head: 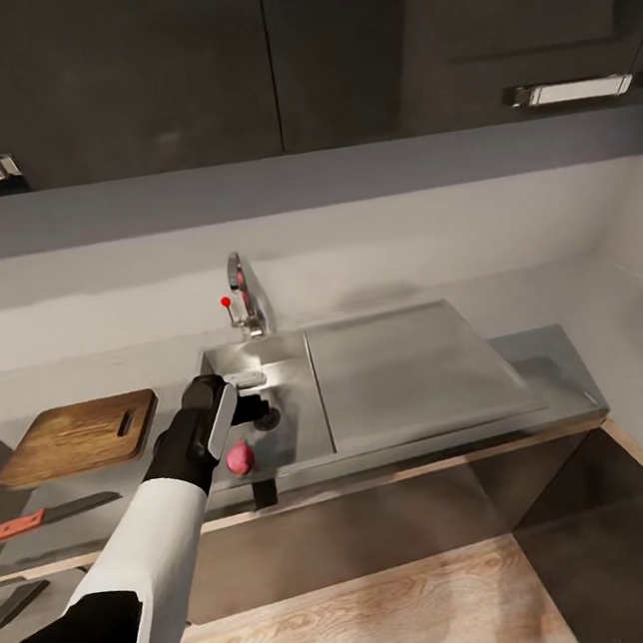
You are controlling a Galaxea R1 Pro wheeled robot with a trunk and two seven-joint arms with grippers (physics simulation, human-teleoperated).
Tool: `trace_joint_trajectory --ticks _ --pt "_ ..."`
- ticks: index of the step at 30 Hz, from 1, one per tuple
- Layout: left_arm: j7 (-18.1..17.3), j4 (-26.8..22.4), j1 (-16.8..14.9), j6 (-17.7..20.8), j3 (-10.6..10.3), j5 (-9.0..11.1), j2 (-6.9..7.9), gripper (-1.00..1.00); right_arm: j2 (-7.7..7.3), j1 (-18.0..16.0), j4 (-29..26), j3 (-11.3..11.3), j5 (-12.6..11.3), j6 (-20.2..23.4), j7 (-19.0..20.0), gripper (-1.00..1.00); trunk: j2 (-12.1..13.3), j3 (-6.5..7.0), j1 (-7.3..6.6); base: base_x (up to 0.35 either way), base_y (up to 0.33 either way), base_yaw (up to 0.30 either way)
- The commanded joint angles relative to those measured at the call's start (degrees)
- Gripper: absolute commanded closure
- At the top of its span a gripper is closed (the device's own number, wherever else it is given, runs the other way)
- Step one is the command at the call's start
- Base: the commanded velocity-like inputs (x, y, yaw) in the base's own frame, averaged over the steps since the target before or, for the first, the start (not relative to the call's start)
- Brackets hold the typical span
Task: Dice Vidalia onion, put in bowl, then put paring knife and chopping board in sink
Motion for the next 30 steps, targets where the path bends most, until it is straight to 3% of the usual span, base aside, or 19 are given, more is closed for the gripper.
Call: trace_joint_trajectory --ticks 1,30 --pt "0.5 0.0 0.0 0.0 0.0 0.6 -0.02 -1.00 -0.02 0.0 0.1 0.4 -0.4 -0.2 0.2 -1.00 -0.1 -0.20 0.03 0.000 0.000 0.000" --pt "0.6 1.2 0.0 -1.3 0.1 0.5 0.07 -1.00 -0.05 0.0 0.1 0.4 -0.4 -0.2 0.1 -1.00 -0.1 -2.87 0.03 0.000 0.000 0.000"
